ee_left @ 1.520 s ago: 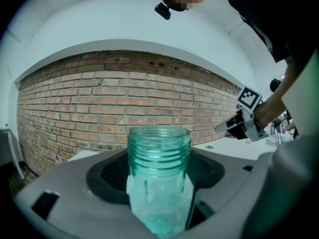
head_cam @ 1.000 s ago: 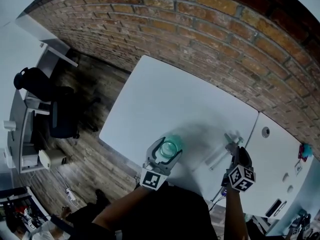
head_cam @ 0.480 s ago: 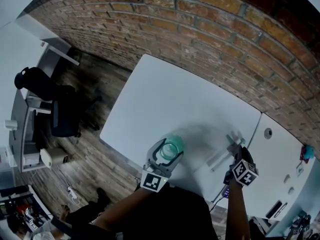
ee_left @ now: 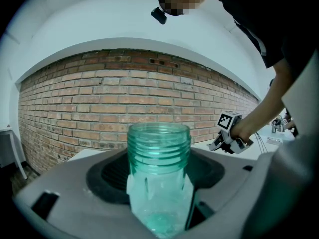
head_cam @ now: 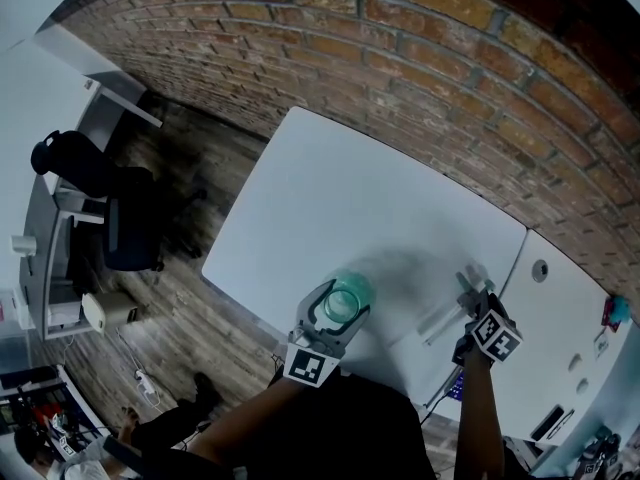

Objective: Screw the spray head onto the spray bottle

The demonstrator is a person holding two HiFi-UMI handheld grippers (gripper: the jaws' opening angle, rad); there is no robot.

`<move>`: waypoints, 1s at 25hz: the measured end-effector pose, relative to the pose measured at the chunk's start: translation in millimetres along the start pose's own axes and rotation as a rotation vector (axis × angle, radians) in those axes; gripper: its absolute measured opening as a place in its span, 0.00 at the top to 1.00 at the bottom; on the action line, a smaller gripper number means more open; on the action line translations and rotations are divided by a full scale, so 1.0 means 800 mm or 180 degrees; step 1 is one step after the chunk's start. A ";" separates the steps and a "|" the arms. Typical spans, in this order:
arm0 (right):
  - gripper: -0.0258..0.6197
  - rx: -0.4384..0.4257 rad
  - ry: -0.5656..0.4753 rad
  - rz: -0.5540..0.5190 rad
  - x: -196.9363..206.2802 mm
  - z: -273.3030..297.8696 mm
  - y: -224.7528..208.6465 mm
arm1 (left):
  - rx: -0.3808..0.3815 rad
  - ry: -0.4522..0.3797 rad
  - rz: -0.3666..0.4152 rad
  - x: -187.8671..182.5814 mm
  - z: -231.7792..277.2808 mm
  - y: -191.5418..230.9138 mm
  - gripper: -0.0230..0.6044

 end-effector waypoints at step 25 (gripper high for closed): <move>0.75 0.0043 0.0594 0.0557 -0.014 0.043 -0.021 | -0.0031 -0.0085 0.0327 -0.002 0.001 0.000 0.45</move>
Point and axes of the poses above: the fingertips, and each gripper's own axes: z forward along the fingers, y to its left, x out of its underside, the point moved 8 cm from there along -z, backward along the fingers, and after that the axes turned 15 degrees about z, right-handed, at the moved point
